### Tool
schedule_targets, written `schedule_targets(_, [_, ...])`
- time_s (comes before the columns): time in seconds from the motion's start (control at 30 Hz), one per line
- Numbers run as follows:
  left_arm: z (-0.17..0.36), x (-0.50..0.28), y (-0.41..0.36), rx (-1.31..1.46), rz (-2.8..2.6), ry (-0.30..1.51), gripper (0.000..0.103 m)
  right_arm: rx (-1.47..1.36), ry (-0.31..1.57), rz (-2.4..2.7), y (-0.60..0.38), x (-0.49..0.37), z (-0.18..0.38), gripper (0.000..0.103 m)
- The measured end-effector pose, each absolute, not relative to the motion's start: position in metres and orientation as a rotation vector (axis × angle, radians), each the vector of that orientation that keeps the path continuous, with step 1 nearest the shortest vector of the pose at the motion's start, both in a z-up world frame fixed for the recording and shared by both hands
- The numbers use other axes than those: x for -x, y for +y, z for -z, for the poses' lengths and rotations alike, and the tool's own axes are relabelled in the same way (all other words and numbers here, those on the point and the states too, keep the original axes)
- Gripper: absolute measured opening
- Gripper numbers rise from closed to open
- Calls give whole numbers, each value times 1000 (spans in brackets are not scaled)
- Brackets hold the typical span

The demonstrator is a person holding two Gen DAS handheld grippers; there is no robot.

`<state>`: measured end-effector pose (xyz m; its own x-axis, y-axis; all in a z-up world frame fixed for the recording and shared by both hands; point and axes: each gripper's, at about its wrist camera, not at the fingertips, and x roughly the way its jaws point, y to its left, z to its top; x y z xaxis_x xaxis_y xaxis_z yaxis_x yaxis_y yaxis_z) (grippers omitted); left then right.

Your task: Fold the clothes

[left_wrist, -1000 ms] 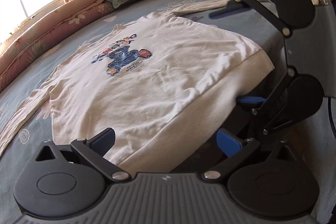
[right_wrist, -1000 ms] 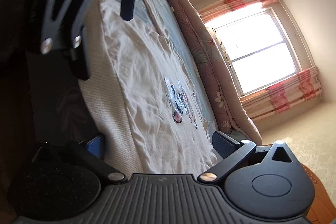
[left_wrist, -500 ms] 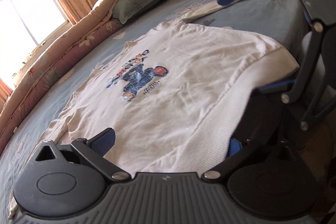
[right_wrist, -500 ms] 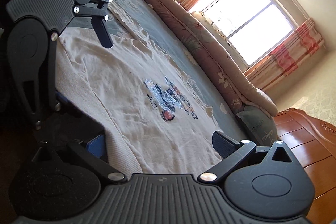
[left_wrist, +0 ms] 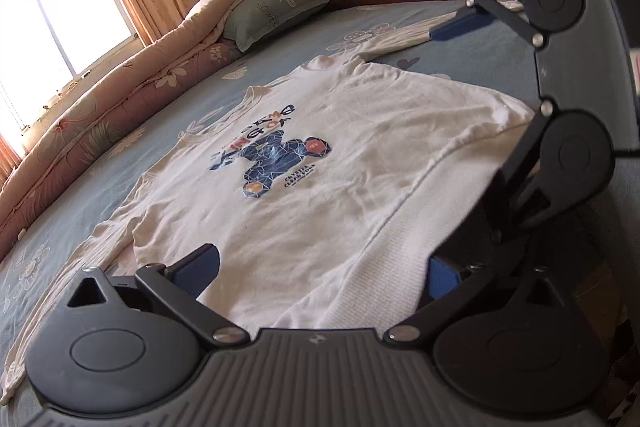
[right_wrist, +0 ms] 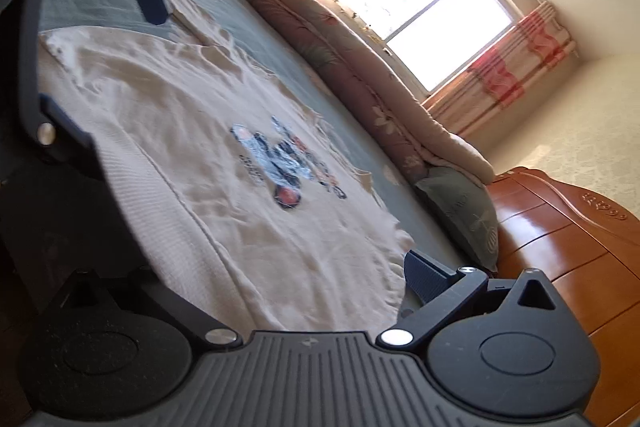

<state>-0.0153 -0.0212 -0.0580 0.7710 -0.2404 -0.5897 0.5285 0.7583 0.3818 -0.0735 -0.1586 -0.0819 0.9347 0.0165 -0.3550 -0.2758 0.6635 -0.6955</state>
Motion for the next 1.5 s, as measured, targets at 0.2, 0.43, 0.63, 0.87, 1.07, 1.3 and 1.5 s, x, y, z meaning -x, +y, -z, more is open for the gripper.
schedule_targets(0.2, [75, 13, -50, -656, 406, 506, 102, 791, 314, -163, -162, 73, 73, 103])
schedule_targets(0.43, [76, 14, -25, -786, 232, 451, 102, 843, 317, -124, -172, 74, 80, 103])
schedule_targets(0.63, [83, 12, -7, -826, 218, 512, 102, 855, 404, -135, -174, 62, 96, 103])
schedule_targets(0.87, [84, 15, -10, -908, 159, 429, 102, 899, 330, -43, -170, 66, 96, 103])
schedule_targets(1.07, [87, 9, -15, -955, 126, 416, 102, 923, 327, -18, -170, 61, 96, 103])
schedule_targets(1.3, [85, 0, -6, -960, 62, 412, 103, 957, 245, 64, -176, 67, 96, 103])
schedule_targets(1.5, [71, 0, -10, -982, 12, 287, 103, 995, 201, 115, -175, 63, 98, 103])
